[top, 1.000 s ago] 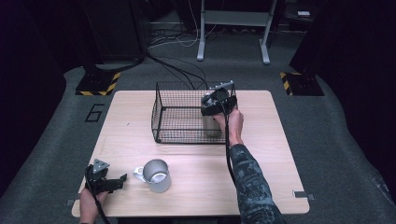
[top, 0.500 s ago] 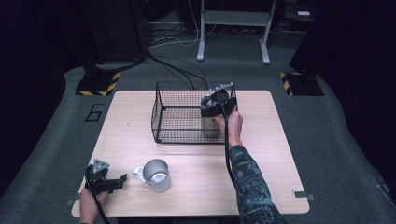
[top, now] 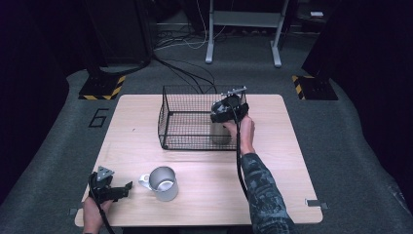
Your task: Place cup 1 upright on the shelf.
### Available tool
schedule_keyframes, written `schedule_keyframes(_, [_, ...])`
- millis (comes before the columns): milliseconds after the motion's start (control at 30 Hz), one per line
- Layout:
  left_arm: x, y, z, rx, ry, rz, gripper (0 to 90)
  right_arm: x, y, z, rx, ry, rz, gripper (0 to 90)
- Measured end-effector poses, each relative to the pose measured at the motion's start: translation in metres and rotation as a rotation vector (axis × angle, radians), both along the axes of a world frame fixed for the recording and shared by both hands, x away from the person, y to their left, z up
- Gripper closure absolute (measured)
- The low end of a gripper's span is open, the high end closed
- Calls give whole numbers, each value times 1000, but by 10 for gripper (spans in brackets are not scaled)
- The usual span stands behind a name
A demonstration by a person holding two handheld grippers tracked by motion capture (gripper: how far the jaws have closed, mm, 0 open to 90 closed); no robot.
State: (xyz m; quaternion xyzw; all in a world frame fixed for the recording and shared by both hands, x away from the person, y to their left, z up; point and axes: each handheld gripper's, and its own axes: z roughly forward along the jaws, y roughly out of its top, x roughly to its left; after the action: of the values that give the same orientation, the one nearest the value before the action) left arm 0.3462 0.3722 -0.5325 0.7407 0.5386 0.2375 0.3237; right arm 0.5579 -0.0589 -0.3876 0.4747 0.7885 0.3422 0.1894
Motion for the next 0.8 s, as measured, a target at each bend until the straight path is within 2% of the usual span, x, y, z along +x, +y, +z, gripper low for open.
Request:
schedule_keyframes(200, [0,0,0,0,0,0,49,-2,0,7,-4,24,-5,0])
schedule_keyframes(267, [0,0,0,1,0,0,50,-3,0,10,-11,4,-2,0])
schedule_keyframes(367, [0,0,0,2,-1,2,50,-5,0,14,-19,10,7,0])
schedule_keyframes(433, [0,0,0,2,-1,2,50,-6,-2,18,-8,19,12,0])
schedule_keyframes(667, [0,0,0,2,-1,3,51,-16,-8,34,-3,-18,30,0])
schedule_keyframes(800, [0,0,0,1,0,3,51,-23,-11,42,11,-10,54,0])
